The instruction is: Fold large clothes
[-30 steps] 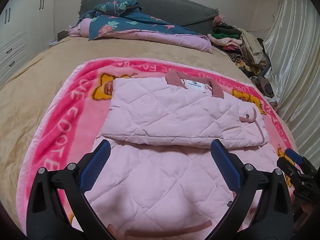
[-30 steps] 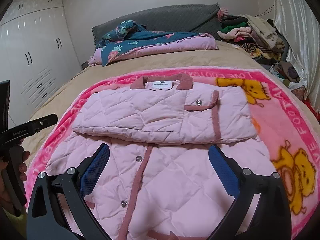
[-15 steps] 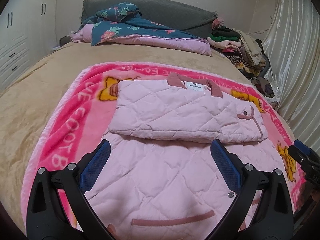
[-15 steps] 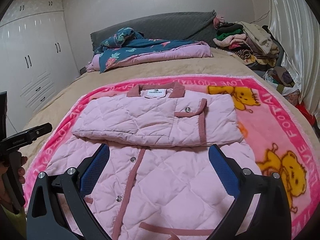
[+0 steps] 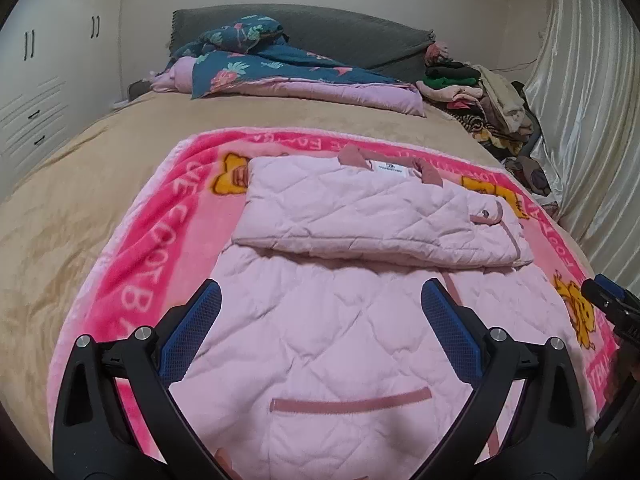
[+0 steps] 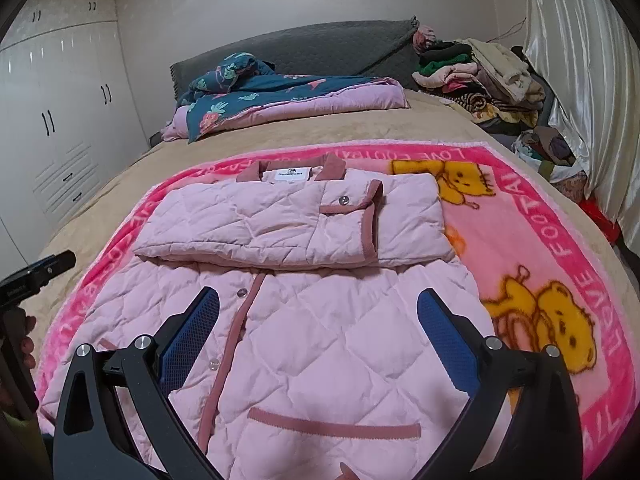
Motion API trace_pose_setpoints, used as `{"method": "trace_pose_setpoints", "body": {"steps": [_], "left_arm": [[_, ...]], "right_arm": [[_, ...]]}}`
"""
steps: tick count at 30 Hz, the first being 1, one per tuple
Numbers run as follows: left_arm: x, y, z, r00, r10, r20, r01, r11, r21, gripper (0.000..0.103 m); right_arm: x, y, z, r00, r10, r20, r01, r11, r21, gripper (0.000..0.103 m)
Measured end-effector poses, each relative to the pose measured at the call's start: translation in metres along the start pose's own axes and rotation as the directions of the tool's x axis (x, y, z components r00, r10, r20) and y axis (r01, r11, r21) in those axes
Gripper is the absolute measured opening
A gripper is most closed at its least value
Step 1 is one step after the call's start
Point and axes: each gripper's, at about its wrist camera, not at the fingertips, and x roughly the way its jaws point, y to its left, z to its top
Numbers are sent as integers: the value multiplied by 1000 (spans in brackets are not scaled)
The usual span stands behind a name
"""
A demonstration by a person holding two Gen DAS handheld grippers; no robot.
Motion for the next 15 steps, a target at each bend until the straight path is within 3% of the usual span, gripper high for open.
{"method": "trace_pose_setpoints", "body": {"steps": [15], "left_arm": [[-23,17,-33,999,32,-26,-33,998,-54,94]], "right_arm": [[-25,1,-8,1000,21,3,-21,1000,-3,99]]}}
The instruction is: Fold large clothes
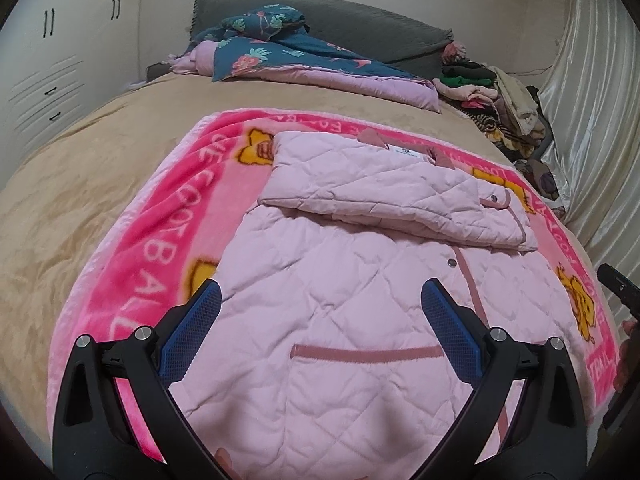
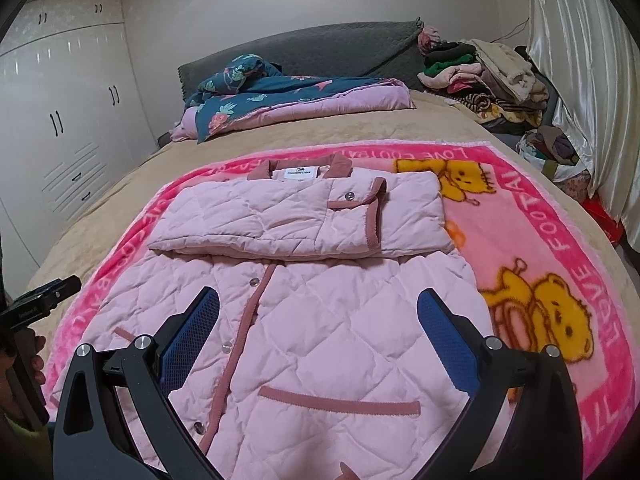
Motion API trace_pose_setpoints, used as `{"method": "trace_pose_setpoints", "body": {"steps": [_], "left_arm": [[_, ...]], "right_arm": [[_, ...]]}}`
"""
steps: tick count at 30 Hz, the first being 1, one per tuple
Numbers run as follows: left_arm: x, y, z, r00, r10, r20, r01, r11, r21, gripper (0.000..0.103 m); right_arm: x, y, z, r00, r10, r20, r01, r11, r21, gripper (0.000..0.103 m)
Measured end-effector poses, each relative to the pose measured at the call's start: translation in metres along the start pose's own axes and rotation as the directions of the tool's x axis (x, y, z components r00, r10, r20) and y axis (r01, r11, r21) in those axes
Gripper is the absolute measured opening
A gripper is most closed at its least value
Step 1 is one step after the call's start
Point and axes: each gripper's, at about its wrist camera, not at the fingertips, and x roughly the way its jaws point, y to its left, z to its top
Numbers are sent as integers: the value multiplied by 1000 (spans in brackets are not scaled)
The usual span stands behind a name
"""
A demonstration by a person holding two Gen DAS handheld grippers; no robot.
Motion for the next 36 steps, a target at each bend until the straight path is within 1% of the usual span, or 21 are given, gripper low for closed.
{"method": "trace_pose_setpoints", "body": {"steps": [13,27,36], "left_arm": [[-15,0,-16,1000,24,-12,-24,999,28,94],[-23,7,-35,998,57,-35,-56,998,25,94],[-19,16,-52,993,91,-73,-89,996,29,94]], "right_arm": [[-19,-12,-10,1000,-9,2,9,1000,12,99],[-35,-27,-25,1000,-24,-7,25,1000,13,99],[-39,-38,-43,998,-46,-46,46,999,-2,99]]}}
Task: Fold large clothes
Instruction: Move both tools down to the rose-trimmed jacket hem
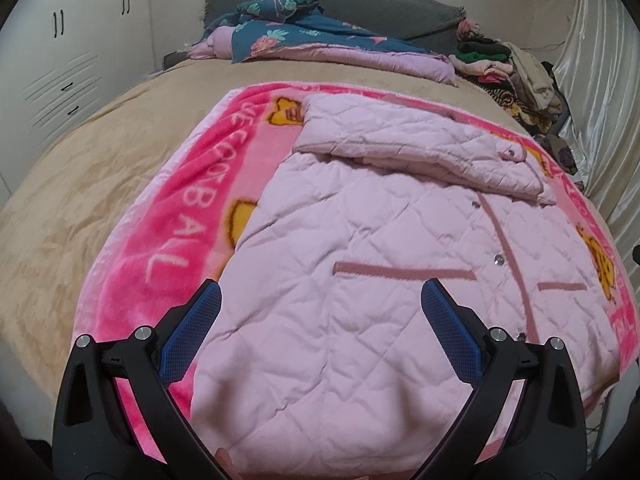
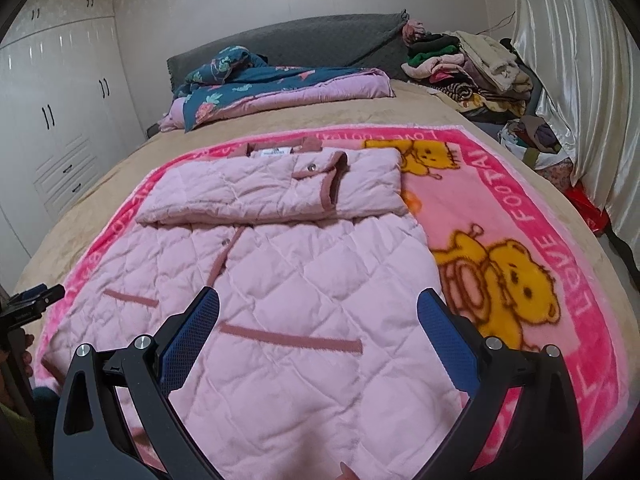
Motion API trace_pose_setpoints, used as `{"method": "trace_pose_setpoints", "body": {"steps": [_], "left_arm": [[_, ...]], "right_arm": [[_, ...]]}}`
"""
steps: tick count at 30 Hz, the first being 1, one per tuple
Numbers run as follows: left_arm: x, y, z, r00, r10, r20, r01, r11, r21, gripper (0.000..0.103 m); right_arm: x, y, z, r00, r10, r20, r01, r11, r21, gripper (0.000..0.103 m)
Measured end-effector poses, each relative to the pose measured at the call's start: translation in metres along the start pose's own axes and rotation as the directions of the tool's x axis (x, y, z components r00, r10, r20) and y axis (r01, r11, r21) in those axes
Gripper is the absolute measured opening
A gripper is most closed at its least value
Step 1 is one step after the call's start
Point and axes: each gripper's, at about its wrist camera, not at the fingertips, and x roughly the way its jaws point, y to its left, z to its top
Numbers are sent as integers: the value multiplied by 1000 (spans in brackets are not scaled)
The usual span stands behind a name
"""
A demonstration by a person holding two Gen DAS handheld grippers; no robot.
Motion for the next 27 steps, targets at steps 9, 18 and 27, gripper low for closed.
{"method": "trace_pose_setpoints", "body": {"steps": [9,18,27], "left_arm": [[9,8,-15,997,34,-62,-34,999,-6,94],[16,16,-30,992,38,-123,-41,999,-22,94],[22,36,-45,978,-5,-209,-14,996,-86,94]], "right_arm": [[5,-17,-25,998,-24,-63,24,1000,3,99],[7,-24,-41,995,-21,-103,21,1000,3,99],[0,-34,-57,990,-37,-134,37,999,-4,99]]}}
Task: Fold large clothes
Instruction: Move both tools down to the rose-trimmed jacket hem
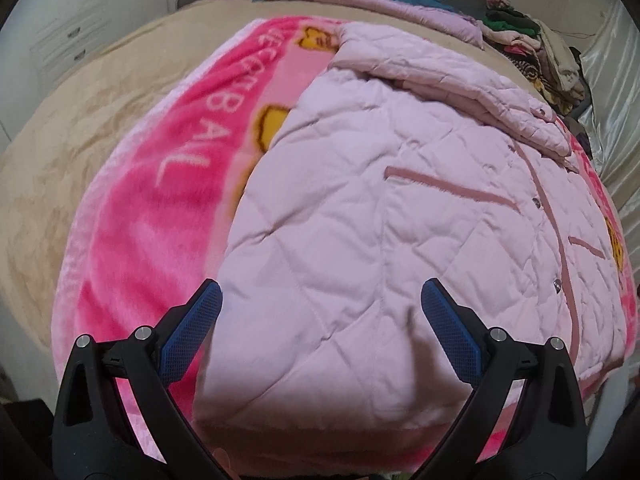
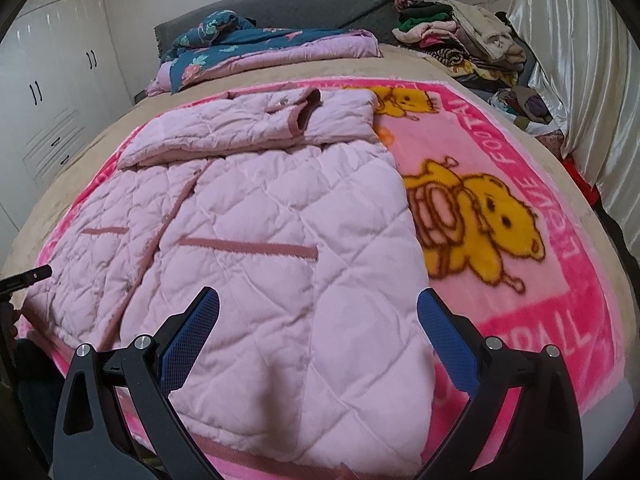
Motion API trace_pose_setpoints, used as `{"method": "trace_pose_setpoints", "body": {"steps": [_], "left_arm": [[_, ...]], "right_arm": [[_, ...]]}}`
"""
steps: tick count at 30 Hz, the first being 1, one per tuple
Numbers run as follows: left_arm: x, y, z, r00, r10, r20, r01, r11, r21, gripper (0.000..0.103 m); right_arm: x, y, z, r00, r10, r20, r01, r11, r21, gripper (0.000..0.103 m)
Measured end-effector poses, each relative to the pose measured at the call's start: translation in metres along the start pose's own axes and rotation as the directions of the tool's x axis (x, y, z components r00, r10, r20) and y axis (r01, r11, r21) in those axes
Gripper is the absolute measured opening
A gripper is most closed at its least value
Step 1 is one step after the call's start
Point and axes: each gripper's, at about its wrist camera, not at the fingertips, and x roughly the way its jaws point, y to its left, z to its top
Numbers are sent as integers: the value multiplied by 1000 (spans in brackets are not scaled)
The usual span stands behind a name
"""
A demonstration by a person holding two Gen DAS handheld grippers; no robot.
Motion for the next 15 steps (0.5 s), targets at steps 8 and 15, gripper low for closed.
{"method": "trace_pose_setpoints", "body": {"steps": [8,15], "left_arm": [[11,19,-10,993,-75,-94,69,995,-66,94],[15,15,-16,986,-109,-130,103,993,-53,94]], "right_arm": [[7,-9,-23,997,5,-73,-4,1000,9,99],[13,-26,-48,991,25,-128,-18,998,60,99]]}}
